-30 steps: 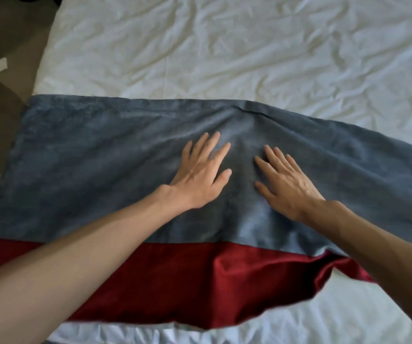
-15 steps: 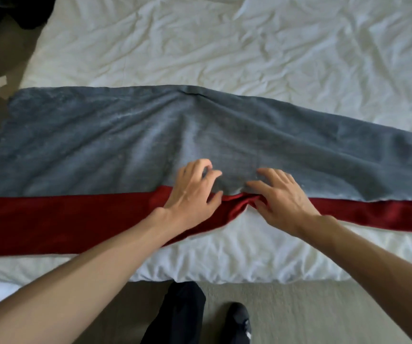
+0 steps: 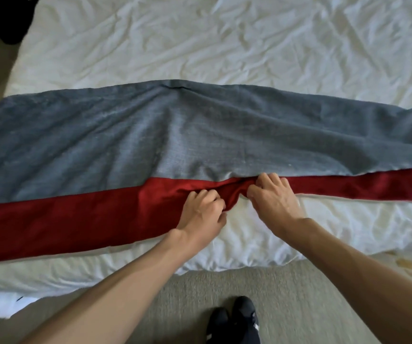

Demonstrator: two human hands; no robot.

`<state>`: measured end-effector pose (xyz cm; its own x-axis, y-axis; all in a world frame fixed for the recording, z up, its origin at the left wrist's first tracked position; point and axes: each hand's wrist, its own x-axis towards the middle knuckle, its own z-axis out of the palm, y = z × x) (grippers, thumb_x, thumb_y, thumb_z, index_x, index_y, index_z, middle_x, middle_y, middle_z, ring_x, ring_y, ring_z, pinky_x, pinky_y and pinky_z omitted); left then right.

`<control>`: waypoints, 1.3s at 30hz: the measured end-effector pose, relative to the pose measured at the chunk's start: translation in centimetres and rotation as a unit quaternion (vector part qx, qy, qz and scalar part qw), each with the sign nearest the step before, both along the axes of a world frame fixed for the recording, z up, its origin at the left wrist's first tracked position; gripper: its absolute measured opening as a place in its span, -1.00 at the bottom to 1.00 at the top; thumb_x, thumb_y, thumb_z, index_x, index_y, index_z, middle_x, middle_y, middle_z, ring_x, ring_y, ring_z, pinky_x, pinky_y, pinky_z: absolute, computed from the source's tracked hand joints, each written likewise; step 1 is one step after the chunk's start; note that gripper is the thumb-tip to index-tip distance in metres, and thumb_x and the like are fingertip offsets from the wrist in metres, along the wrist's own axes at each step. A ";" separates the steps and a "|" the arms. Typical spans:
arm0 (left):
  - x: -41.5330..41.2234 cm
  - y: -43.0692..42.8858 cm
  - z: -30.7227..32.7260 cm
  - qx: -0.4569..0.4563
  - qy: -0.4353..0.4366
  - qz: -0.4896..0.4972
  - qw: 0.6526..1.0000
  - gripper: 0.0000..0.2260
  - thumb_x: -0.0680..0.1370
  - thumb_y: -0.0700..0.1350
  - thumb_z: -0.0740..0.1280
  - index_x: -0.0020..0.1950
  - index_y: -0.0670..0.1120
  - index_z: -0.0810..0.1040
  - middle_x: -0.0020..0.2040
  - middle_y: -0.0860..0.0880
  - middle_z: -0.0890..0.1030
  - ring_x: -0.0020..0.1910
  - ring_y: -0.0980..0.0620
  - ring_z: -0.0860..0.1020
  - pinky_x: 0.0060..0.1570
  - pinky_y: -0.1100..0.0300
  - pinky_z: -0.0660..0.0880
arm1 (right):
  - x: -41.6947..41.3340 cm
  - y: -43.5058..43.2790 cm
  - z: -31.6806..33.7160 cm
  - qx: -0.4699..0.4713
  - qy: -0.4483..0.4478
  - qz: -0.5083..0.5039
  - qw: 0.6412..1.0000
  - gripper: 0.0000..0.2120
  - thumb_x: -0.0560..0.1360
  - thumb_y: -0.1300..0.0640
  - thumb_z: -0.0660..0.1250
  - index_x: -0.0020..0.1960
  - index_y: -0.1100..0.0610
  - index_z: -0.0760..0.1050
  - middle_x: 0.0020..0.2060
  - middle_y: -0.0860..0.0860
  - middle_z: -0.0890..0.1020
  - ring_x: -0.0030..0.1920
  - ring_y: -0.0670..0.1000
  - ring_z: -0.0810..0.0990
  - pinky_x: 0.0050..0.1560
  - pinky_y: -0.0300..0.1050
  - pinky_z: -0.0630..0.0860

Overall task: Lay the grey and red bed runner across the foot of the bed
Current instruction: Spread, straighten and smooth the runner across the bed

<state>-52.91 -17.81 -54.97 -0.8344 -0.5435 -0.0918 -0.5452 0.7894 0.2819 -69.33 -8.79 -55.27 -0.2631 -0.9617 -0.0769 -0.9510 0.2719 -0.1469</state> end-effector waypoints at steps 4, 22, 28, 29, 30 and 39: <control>0.1 0.9 -0.2 0.002 0.013 0.018 1.000 -0.87 0.53 -0.15 0.24 -0.02 -0.12 0.56 -0.05 -0.01 0.58 -0.05 -0.05 0.50 -0.08 0.08 0.34 | 1.1 1.0 0.0 0.041 0.049 0.006 0.998 -0.82 0.42 0.24 0.36 0.00 0.08 0.49 -0.07 0.00 0.47 -0.07 0.06 0.40 -0.09 -0.08 0.27; 2.9 4.6 0.7 0.094 0.095 -0.031 0.991 -0.82 0.59 -0.12 0.09 0.03 -0.11 0.47 0.26 -0.07 0.55 0.37 0.02 0.37 0.29 0.06 0.22 | 2.0 5.9 1.7 0.042 0.098 0.060 0.992 -0.83 0.39 0.36 0.17 -0.08 0.16 0.41 -0.17 0.08 0.47 -0.15 0.13 0.45 -0.04 0.03 0.39; 5.0 5.0 -1.2 0.062 -0.002 -0.039 0.997 -0.85 0.60 -0.11 0.14 0.11 -0.05 0.46 0.53 -0.10 0.15 0.53 0.05 -0.05 0.46 -0.08 -0.11 | 2.8 9.9 2.7 0.068 0.117 0.143 0.980 -0.83 0.20 0.27 0.37 -0.26 0.13 0.41 -0.36 0.07 0.46 -0.38 0.12 0.44 -0.29 0.02 0.42; 5.1 5.3 -1.4 0.062 -0.010 -0.040 0.997 -0.84 0.59 -0.09 0.15 0.11 -0.04 0.45 0.54 -0.11 0.11 0.53 0.05 -0.09 0.46 -0.10 -0.13 | 2.9 10.2 2.8 0.081 0.112 0.148 0.979 -0.83 0.19 0.25 0.38 -0.27 0.13 0.42 -0.37 0.06 0.47 -0.38 0.11 0.45 -0.28 0.01 0.42; 5.2 5.5 -1.6 0.062 -0.019 -0.041 0.997 -0.84 0.59 -0.06 0.15 0.12 -0.04 0.45 0.55 -0.12 0.08 0.53 0.04 -0.11 0.46 -0.11 -0.14 | 3.1 10.4 2.8 0.092 0.108 0.149 0.979 -0.82 0.19 0.25 0.38 -0.27 0.12 0.43 -0.37 0.06 0.47 -0.39 0.11 0.45 -0.28 0.01 0.42; 2.5 5.0 -1.2 -0.013 -0.062 -0.014 0.998 -0.43 0.56 0.18 -0.01 0.53 0.01 0.02 0.56 -0.12 -0.19 0.52 -0.11 -0.24 0.42 -0.25 -0.23 | 1.0 8.6 1.6 -0.034 0.034 0.017 0.999 -0.81 0.54 0.08 0.20 0.00 0.19 0.48 -0.06 0.13 0.52 -0.06 0.17 0.52 -0.02 0.06 0.43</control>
